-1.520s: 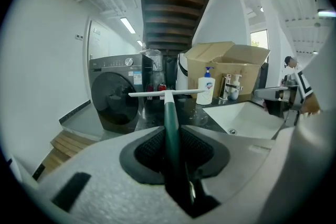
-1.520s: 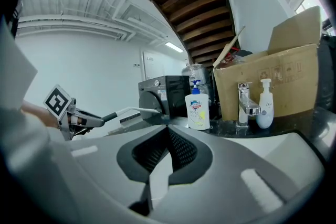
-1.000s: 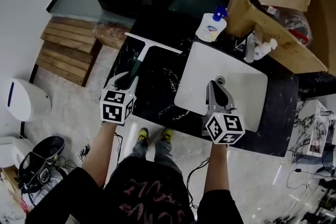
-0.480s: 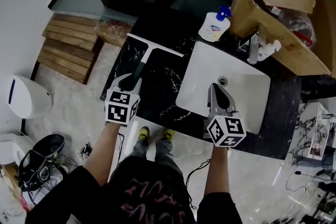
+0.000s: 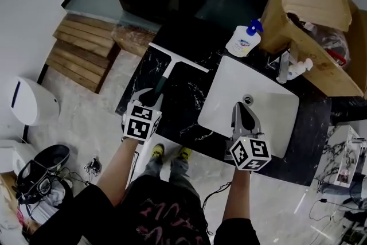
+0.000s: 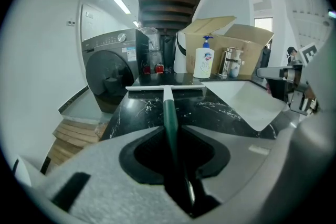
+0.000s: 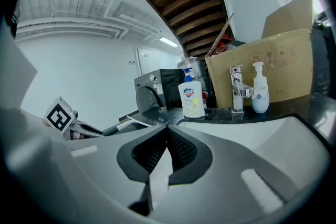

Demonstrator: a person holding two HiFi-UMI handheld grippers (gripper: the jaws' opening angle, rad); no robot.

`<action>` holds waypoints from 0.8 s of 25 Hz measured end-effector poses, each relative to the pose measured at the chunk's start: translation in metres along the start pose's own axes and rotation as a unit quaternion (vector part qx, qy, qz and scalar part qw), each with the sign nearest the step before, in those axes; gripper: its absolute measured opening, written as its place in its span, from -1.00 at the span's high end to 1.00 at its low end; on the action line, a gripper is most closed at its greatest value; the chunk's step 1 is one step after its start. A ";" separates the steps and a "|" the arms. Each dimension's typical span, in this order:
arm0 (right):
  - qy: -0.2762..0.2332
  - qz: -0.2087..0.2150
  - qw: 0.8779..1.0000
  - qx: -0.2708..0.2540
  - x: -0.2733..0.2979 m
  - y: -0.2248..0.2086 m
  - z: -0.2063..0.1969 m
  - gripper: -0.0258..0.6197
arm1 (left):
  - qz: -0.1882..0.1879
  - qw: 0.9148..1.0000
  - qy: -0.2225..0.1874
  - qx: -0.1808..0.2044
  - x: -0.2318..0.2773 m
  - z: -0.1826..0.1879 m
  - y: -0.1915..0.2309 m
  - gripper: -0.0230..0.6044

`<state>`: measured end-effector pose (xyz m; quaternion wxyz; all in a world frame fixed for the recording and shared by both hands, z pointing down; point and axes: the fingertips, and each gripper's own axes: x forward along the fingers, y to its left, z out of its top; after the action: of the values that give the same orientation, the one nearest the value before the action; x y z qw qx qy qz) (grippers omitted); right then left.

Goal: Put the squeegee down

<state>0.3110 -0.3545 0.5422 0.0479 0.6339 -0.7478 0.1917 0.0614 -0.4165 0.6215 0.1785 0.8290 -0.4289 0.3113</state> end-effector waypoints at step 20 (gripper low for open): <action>-0.014 0.005 1.000 -0.003 -0.009 0.023 0.011 0.89 | -0.022 0.999 -0.028 -0.016 -0.025 0.010 0.002 0.46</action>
<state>0.2929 -0.3477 0.5239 0.0377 0.6324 -0.7523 0.1809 0.0528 -0.4079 0.5974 0.1865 0.8438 -0.4198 0.2773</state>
